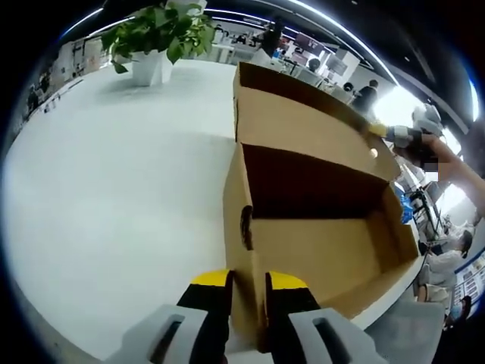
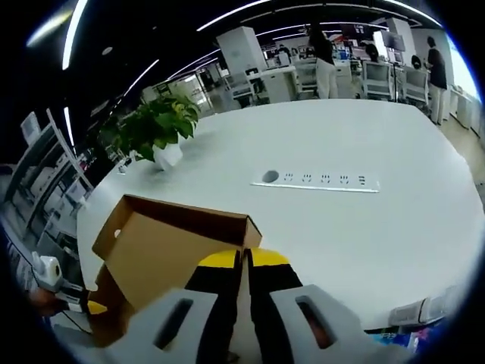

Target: Operate the shoe box by opening the lid, removing the specified soft item, and placing it in the target area until the item is outside and the box remains undamaged.

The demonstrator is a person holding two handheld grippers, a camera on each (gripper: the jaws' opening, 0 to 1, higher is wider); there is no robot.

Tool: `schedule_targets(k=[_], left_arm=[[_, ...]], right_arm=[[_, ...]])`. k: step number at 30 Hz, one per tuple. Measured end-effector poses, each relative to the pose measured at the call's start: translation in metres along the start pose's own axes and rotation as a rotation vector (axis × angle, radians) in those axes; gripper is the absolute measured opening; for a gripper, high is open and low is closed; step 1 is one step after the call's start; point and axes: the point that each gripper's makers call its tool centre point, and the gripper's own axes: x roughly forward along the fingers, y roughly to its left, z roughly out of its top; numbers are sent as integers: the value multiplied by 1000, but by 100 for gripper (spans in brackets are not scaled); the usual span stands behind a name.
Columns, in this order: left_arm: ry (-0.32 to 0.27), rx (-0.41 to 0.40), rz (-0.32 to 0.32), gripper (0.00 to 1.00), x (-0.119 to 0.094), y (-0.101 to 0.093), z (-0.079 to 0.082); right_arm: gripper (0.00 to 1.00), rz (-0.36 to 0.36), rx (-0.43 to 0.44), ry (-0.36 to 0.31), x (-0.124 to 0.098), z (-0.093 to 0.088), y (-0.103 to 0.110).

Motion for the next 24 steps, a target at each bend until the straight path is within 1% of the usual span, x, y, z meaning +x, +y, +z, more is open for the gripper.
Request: schedule_targets(k=[4,7,13,21,24], left_arm=[[-4,-14,4,16,0,0,2],[-3,-11,8,15,1,-2,2],[-5,-13,15,13,2,-4,4],[-19,-34,59,7,3,-3,8],[-24,-16,85,6,4,-3,9]], right_arm=[[1,7,-13,-20,-5,8,3],[1,9,-41,-33,-14,12,8],[1,18,-57,-60,-25,20,5],[2,33,-83,-94,-43,27,12],[2,39,-98,-104,-48,29,15]])
